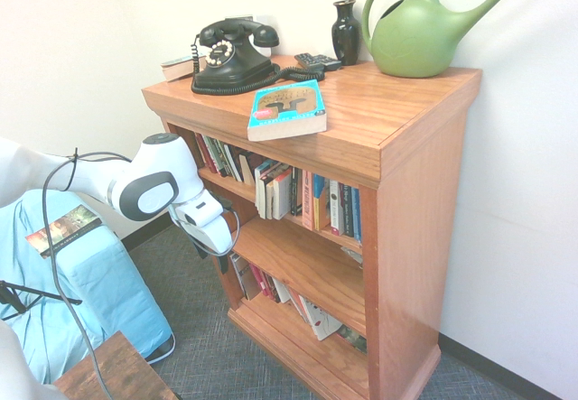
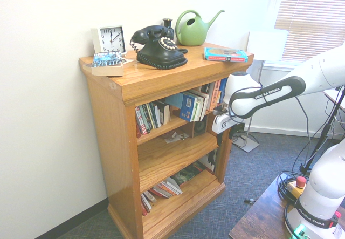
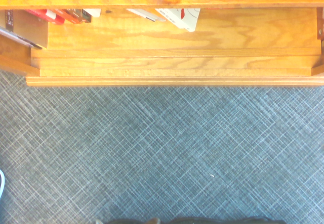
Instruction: Put the book on the shelf
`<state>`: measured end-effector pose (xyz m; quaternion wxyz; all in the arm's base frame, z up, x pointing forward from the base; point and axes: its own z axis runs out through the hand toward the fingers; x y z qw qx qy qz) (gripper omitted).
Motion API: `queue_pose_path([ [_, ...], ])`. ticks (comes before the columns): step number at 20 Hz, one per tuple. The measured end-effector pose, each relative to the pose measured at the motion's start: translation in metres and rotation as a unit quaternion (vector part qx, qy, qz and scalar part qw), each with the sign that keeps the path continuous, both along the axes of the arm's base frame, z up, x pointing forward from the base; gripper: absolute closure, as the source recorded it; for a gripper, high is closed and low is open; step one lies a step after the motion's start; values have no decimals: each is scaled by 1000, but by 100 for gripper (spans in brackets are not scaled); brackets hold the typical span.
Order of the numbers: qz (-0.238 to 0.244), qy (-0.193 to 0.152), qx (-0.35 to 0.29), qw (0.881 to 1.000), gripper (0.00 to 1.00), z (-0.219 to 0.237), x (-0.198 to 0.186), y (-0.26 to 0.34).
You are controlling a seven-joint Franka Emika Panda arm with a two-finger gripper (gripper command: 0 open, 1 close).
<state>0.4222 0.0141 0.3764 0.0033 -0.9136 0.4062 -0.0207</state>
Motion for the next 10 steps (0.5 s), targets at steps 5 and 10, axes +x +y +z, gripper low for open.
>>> queue_pose_path([
  [5,8,-19,-9,1000,0,2,4,5],
  [10,-4,-32,-32,999,0,4,0,0],
])
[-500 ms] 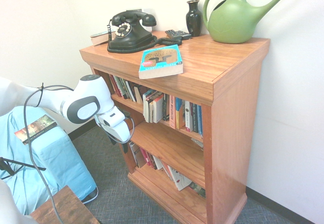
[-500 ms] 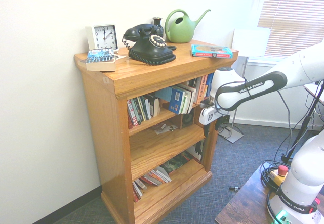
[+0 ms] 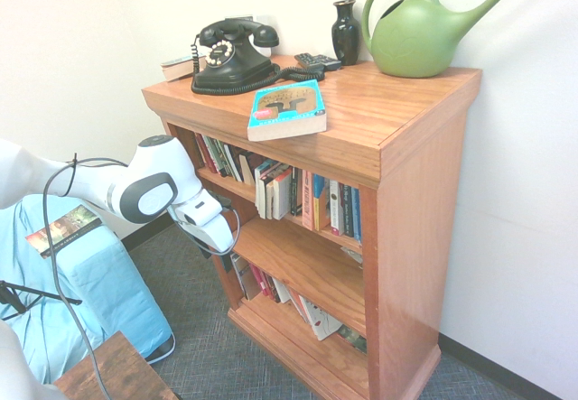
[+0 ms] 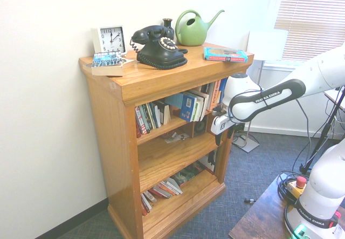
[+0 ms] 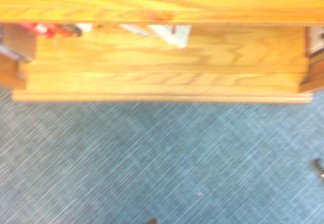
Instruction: Put the book on the shelf
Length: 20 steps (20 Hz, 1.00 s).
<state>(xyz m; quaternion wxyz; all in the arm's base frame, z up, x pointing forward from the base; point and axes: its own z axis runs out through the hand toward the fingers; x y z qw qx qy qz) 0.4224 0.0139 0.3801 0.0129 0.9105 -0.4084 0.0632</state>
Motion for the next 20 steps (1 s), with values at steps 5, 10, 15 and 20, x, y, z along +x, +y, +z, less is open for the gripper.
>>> queue_pose_path([
  [5,-17,-40,-43,998,0,39,-16,-19],
  [10,-31,-90,-106,990,0,104,-48,-44],
  [15,-44,-141,-192,970,0,160,-68,-80],
  [20,-34,-167,-270,948,0,210,-63,-103],
])
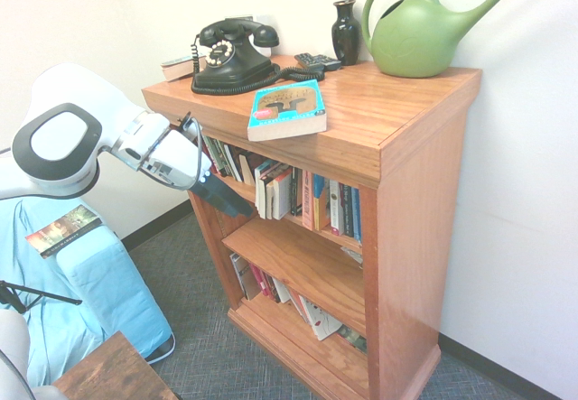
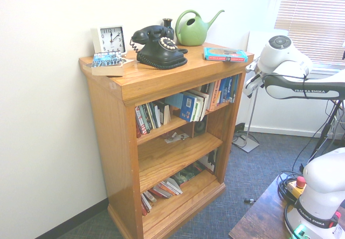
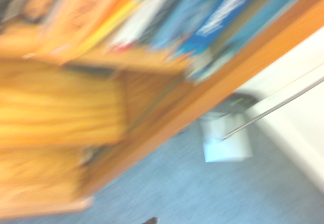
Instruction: Put the book on the shelf
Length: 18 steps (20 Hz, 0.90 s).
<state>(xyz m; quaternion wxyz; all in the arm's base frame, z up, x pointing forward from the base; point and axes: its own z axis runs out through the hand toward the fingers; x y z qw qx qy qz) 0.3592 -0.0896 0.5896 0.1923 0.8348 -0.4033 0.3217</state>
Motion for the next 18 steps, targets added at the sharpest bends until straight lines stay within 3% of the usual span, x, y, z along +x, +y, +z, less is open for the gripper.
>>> queue_pose_path([
  [11,42,-3,-141,989,0,58,33,10],
  [18,79,20,-207,975,0,50,45,35],
])
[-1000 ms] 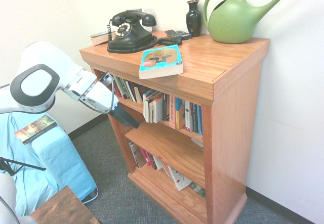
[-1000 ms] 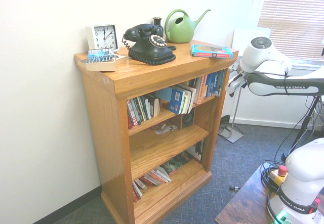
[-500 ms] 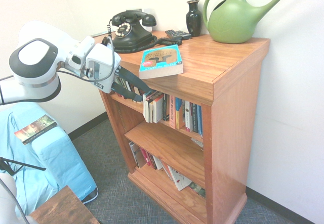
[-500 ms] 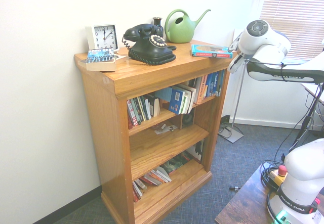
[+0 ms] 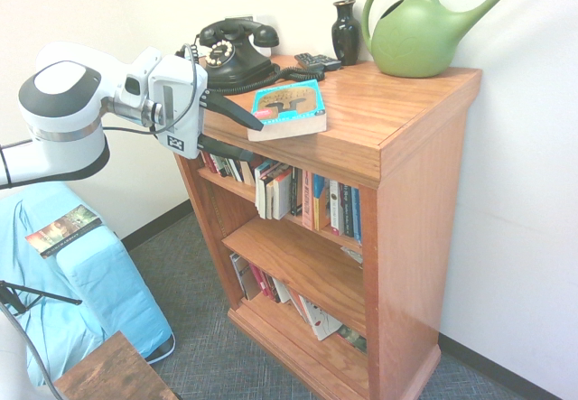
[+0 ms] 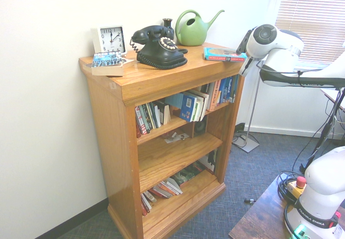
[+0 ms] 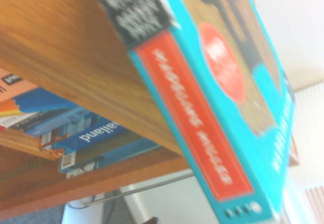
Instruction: Put the book on the shelf
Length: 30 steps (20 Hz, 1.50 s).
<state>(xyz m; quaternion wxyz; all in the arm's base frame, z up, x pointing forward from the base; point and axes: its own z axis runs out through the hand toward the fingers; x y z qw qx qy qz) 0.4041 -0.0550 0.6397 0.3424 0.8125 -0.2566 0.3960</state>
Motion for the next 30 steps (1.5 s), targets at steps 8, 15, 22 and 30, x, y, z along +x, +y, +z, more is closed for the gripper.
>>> queue_pose_path([
  [8,33,0,-70,997,0,-12,36,12],
  [15,55,4,-85,995,100,-18,58,27],
  [22,50,-1,-87,995,100,-13,58,17],
  [30,49,-1,-85,995,100,-13,58,16],
])
